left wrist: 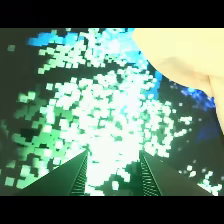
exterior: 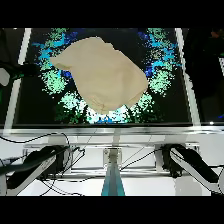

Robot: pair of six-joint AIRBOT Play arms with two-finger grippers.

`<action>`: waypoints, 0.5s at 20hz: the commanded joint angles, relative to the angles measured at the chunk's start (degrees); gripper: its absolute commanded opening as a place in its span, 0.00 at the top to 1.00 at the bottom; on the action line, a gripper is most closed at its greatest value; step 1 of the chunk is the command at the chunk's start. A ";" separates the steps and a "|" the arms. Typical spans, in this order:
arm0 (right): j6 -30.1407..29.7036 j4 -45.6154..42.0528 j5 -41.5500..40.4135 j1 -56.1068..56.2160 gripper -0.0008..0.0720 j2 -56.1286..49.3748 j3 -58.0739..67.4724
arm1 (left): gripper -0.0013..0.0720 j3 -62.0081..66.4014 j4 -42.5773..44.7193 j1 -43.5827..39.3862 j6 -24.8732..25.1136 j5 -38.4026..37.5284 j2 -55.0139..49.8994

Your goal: Fold the clothes and pants, and hang the long-sleeved shirts on hangers.

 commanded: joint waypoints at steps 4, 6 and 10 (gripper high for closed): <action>-0.04 2.99 -0.09 0.00 0.98 -0.22 0.04 | 0.51 0.04 0.00 0.07 0.00 0.00 -0.04; -0.24 3.13 -1.03 0.00 0.98 -0.79 -0.04 | 0.51 0.04 0.00 0.07 0.00 0.02 -0.04; -4.44 4.59 3.21 0.00 0.98 -3.54 -0.24 | 0.51 0.04 0.00 0.07 0.00 0.00 -0.04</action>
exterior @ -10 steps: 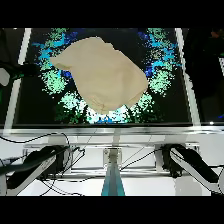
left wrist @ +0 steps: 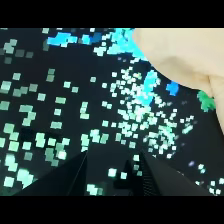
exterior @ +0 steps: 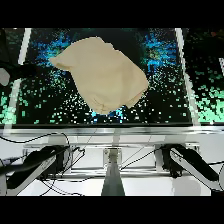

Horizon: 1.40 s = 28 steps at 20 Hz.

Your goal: Fold the clothes and pants, and hang the long-sleeved shirts on hangers.

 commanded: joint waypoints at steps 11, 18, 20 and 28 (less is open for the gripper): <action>-14.19 23.52 6.05 0.07 0.90 -3.63 -30.40 | 0.51 0.04 -0.02 0.07 0.00 0.02 -0.04; -12.90 37.00 -13.25 0.13 0.48 -13.14 -38.12 | 0.51 0.04 -1.66 0.07 0.00 0.07 -0.07; -13.18 37.88 -13.35 0.13 0.48 -17.99 -35.71 | 0.51 0.04 -2.93 0.07 0.00 0.11 -0.07; -17.16 38.47 -14.47 6.86 0.48 -30.32 -26.29 | 0.47 -0.02 -8.26 0.04 0.00 0.57 -2.95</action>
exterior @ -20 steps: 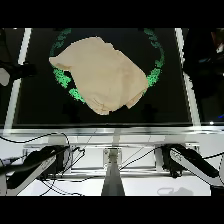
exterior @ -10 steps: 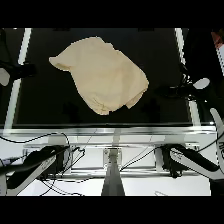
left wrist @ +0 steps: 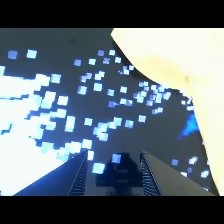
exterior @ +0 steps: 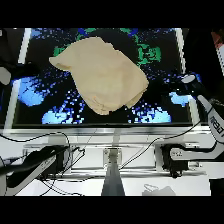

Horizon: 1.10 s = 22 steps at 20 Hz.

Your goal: Fold the clothes and pants, and hang the long-sleeved shirts on hangers.

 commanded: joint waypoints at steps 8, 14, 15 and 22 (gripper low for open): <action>-1.70 -1.75 -9.38 7.67 0.67 -4.35 6.29 | 0.02 -0.07 -16.20 0.04 0.00 -1.03 -13.73; -1.70 -0.87 -10.91 7.80 0.75 -4.33 6.29 | 0.02 -0.07 -30.95 -0.44 3.50 -1.29 -27.17; -1.73 -0.87 -10.88 7.80 0.86 -4.33 6.29 | 0.02 -0.07 -33.62 -1.09 5.70 -1.29 -29.35; -9.40 -4.74 -10.43 7.76 0.98 -1.46 8.28 | 0.04 -0.04 -45.42 -5.73 15.54 5.60 -35.10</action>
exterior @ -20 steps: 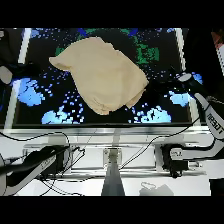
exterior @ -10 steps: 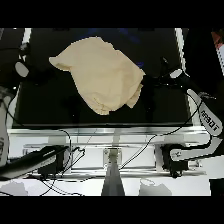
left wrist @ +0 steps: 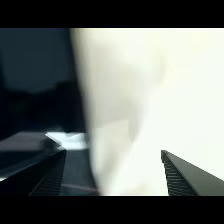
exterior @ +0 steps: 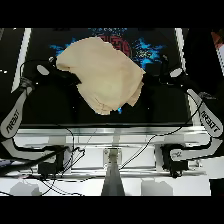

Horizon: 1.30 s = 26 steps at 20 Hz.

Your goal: Fold the clothes and pants, and hang the long-sleeved shirts on hangers.

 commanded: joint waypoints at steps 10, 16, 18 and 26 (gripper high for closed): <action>-3.02 -20.68 -0.44 -0.13 0.98 23.43 8.33 | 0.96 5.01 -4.15 -2.38 8.85 3.06 -0.70; -3.02 -29.18 -1.53 -0.11 0.98 39.63 8.46 | 0.96 18.80 11.80 -2.40 10.43 3.13 13.29; -3.02 -29.18 -2.86 -0.09 0.98 45.92 8.48 | 0.96 21.64 18.27 -2.40 10.43 5.29 20.59; -3.02 -14.88 -6.29 -0.07 0.98 68.63 8.83 | 0.96 22.14 22.77 -2.47 10.40 18.43 51.87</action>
